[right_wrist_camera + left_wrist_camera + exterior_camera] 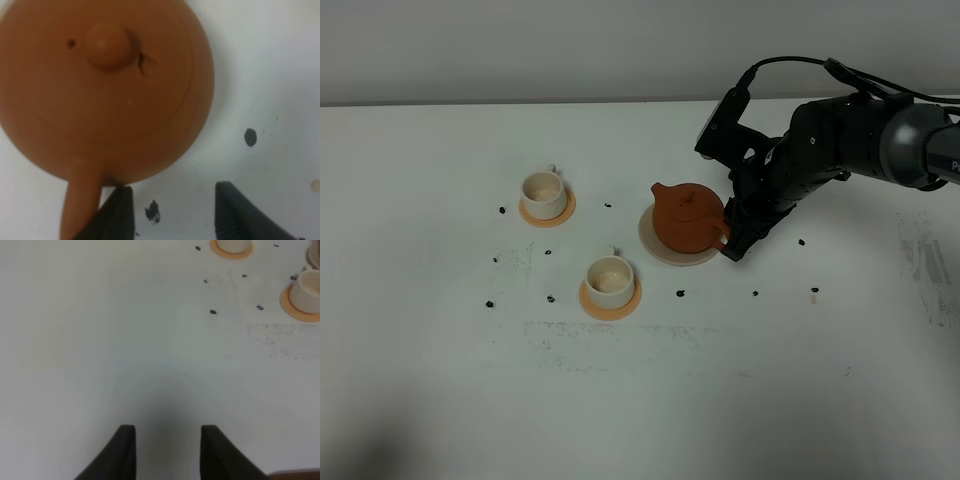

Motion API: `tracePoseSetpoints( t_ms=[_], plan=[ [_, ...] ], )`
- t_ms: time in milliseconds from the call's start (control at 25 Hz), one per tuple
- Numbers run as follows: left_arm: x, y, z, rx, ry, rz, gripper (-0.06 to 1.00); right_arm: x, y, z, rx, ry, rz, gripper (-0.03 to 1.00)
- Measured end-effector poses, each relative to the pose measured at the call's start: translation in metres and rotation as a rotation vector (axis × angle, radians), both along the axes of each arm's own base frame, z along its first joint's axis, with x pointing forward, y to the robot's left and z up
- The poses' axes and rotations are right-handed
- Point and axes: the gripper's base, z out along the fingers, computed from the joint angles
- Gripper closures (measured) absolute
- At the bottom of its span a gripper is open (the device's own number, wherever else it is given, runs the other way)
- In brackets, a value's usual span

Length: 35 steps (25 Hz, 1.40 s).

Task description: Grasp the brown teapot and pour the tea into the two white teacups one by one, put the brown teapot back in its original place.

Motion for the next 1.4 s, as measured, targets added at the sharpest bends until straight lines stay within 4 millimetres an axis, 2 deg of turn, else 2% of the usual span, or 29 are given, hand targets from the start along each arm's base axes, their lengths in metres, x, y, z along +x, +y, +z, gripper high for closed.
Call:
tracePoseSetpoints(
  t_ms=[240, 400, 600, 720, 840, 960, 1160, 1400],
  plan=[
    [0.0, 0.0, 0.0, 0.0, 0.0, 0.0, 0.65, 0.0, -0.001, 0.004, -0.009, -0.011, 0.001, 0.6],
    [0.0, 0.0, 0.0, 0.0, 0.0, 0.0, 0.65, 0.0, -0.007, 0.02, -0.01, -0.047, -0.026, 0.6],
    [0.0, 0.0, 0.0, 0.0, 0.0, 0.0, 0.65, 0.001, -0.02, 0.041, 0.051, -0.075, -0.157, 0.6],
    [0.0, 0.0, 0.0, 0.0, 0.0, 0.0, 0.65, -0.008, -0.032, 0.044, 0.103, -0.126, -0.244, 0.6],
    [0.0, 0.0, 0.0, 0.0, 0.0, 0.0, 0.65, -0.03, -0.041, 0.031, 0.134, -0.189, -0.276, 0.6],
    [0.0, 0.0, 0.0, 0.0, 0.0, 0.0, 0.65, -0.039, -0.044, 0.03, 0.176, -0.255, -0.303, 0.6],
    [0.0, 0.0, 0.0, 0.0, 0.0, 0.0, 0.65, -0.036, -0.044, 0.022, 0.206, -0.296, -0.329, 0.6],
    [0.0, 0.0, 0.0, 0.0, 0.0, 0.0, 0.65, -0.032, -0.043, -0.009, 0.18, -0.242, -0.336, 0.6]
  ],
)
